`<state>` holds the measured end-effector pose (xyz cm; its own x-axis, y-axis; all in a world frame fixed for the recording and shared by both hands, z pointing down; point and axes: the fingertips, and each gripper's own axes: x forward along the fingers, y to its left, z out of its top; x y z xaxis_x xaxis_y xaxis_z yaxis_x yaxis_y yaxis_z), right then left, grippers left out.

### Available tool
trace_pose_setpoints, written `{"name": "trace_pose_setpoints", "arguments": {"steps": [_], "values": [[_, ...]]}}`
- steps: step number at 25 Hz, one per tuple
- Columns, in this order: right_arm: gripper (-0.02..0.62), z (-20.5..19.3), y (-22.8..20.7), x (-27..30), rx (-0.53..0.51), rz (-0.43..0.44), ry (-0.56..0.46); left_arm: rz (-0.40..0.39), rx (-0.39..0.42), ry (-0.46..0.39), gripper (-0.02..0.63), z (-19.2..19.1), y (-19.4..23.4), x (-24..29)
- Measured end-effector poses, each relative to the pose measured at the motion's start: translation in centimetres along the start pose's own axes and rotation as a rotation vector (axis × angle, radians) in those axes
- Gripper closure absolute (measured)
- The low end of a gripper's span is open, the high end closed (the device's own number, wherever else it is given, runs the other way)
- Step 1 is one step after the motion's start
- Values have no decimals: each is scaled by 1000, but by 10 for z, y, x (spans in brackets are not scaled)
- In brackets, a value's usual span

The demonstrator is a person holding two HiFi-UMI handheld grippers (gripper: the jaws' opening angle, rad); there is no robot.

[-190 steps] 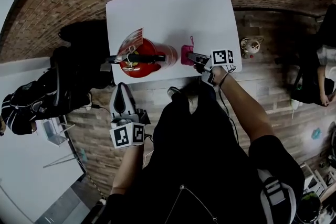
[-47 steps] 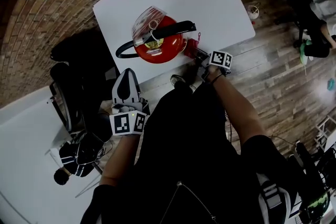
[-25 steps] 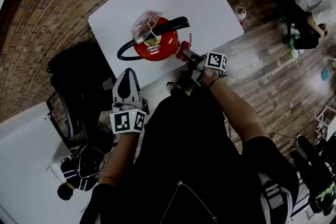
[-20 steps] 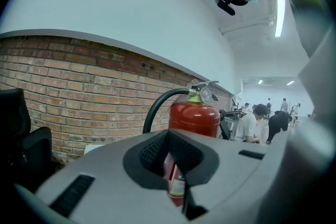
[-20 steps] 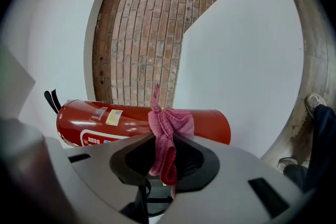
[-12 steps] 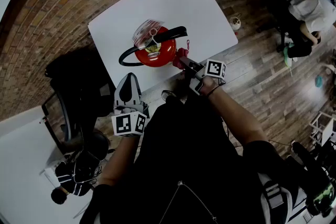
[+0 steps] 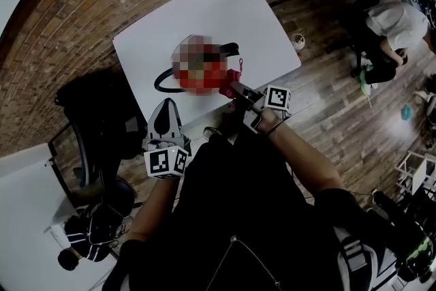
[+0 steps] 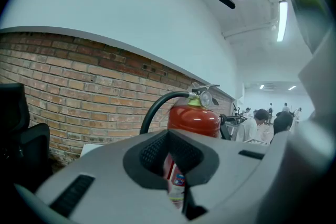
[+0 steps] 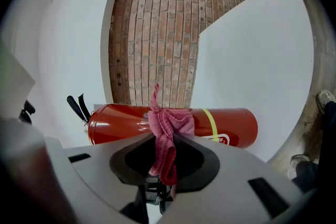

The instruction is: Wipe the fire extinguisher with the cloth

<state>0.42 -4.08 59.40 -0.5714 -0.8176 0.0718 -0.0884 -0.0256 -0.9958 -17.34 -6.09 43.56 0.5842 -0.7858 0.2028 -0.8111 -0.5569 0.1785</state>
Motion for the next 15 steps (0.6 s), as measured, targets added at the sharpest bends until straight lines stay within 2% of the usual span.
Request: {"name": "trace_pose_setpoints", "arguments": {"steps": [15], "values": [[495, 5, 66, -8, 32, 107, -37, -29, -8, -18, 576, 4, -9, 6]]}}
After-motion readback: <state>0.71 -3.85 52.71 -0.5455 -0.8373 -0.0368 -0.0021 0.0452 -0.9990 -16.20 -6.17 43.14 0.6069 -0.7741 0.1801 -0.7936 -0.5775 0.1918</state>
